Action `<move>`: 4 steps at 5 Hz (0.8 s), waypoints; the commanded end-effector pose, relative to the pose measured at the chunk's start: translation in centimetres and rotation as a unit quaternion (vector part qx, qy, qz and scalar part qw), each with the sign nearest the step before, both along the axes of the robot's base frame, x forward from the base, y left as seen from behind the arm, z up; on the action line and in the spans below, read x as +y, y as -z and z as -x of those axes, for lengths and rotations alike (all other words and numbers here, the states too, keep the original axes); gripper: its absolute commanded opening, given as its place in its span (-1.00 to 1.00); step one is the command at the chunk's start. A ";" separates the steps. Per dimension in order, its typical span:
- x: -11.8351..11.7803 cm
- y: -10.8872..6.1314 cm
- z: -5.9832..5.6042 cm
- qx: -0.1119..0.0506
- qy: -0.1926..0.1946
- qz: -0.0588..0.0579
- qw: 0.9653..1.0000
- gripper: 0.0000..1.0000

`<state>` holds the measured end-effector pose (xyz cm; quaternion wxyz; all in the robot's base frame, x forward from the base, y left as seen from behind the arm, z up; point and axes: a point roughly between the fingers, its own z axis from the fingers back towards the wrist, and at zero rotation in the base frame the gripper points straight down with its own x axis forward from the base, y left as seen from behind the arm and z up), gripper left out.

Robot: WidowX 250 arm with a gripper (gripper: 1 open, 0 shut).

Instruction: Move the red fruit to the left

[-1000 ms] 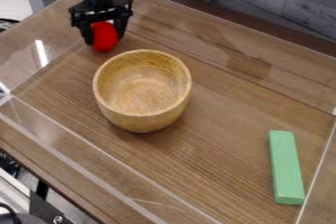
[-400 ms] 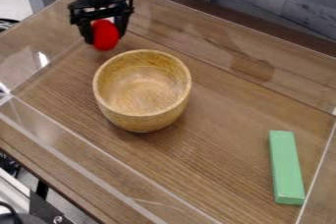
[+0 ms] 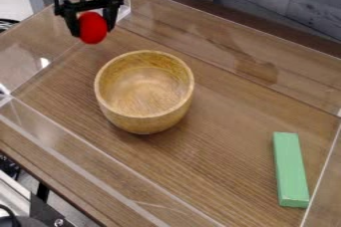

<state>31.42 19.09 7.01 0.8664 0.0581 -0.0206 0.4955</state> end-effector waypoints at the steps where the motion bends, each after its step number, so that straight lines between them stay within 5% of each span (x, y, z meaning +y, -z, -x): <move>1: 0.9 -2.3 -1.2 -0.030 0.031 -0.020 0.999 -1.00; 4: 0.9 0.8 -0.9 -0.011 0.101 -0.035 0.994 -1.00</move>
